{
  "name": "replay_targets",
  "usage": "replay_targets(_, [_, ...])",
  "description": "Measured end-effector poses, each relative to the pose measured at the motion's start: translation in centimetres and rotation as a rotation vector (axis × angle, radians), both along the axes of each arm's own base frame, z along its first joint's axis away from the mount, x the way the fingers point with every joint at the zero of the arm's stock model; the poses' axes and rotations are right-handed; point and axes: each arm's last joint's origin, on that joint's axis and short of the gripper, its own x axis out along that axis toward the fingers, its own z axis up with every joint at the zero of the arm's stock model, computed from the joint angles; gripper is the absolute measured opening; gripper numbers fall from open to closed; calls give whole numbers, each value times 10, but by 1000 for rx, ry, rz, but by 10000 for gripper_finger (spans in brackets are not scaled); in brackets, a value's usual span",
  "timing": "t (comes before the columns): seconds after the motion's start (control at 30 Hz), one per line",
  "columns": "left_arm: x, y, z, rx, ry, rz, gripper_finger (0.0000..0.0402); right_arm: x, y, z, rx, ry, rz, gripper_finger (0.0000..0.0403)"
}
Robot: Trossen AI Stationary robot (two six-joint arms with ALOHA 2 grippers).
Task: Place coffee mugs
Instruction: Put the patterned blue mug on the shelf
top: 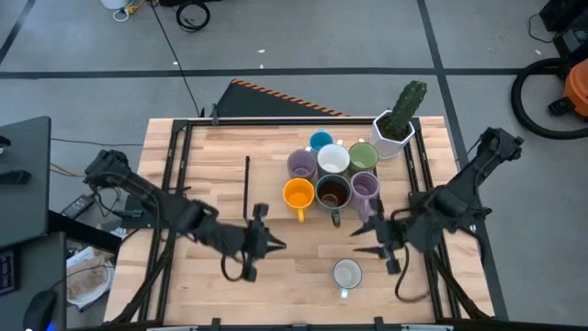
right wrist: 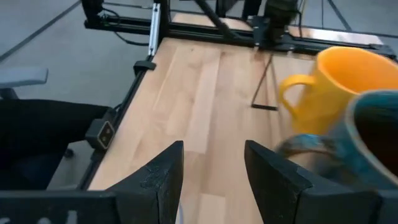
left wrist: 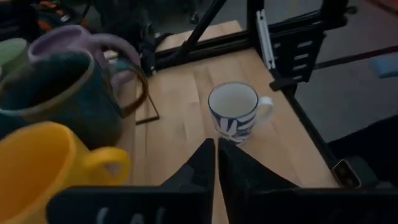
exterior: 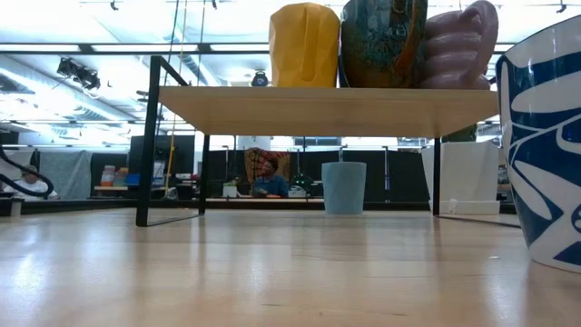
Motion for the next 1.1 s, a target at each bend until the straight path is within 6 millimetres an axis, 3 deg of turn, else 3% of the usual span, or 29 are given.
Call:
replay_targets(0.2, [3, -30, -25, -38, 46, 77, 75, 15, 33, -12, 18, 62, -6, 176])
replay_targets(0.4, [7, -37, -39, -142, 96, 132, 113, 29, 59, -32, 54, 183, -3, 176])
replay_targets(0.9, [6, -38, -48, -172, 189, 99, 117, 54, 110, -79, -141, 764, -32, 169])
replay_targets(1.1, [7, -36, -49, -156, 197, 105, 117, 68, 126, -91, -256, 838, 21, 169])
